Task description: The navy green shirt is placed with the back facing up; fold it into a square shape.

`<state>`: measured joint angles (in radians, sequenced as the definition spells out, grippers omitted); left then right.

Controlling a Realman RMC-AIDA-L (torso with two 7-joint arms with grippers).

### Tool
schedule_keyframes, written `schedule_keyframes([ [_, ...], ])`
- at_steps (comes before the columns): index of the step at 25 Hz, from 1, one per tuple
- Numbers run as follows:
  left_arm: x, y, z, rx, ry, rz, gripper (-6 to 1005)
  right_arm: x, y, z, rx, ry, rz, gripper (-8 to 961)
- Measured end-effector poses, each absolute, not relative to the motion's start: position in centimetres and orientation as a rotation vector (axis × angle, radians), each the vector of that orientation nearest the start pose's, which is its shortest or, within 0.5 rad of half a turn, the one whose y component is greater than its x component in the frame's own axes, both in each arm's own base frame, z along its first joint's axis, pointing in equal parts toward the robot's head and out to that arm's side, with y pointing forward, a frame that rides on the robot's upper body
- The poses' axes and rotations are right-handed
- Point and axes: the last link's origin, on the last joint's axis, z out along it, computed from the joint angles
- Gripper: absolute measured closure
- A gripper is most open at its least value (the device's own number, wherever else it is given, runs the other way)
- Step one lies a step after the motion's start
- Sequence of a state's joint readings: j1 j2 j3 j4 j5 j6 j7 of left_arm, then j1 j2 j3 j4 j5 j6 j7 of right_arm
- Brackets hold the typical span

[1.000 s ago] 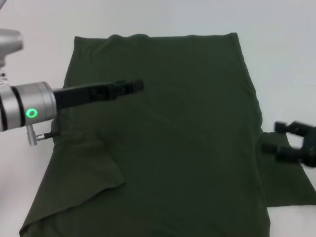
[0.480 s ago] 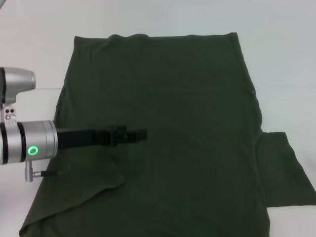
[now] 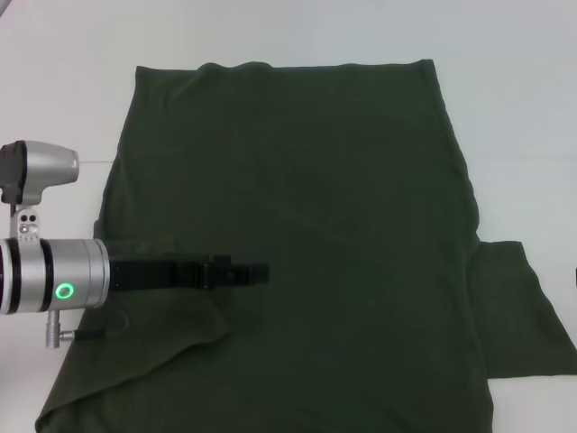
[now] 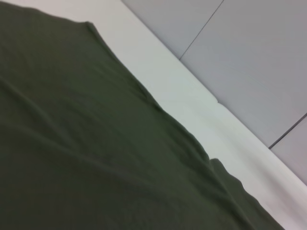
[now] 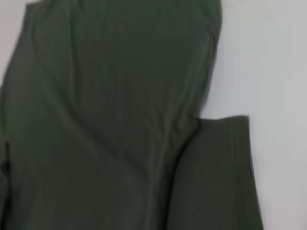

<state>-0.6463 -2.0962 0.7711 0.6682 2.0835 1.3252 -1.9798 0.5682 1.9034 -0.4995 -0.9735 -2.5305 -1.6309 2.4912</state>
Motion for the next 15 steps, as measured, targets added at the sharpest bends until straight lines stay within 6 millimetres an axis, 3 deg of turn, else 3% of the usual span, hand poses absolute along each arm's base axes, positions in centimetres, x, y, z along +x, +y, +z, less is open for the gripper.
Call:
schedule_keyframes([
  [6,-24.3,37.2,-2.1,-2.539,-1.314,-0.547,112,31.3,36.0,11.8,-2.035,1.750,0.065,34],
  [10,-24.3,37.0,-2.3,-2.546,-1.324,-0.540,112,31.3,36.9,9.9,-2.047,1.748,0.030,36],
  [15,-24.4,36.7,-2.7,-2.547,-1.335,-0.539,113,31.5,37.5,9.1,-2.039,1.723,0.004,39],
])
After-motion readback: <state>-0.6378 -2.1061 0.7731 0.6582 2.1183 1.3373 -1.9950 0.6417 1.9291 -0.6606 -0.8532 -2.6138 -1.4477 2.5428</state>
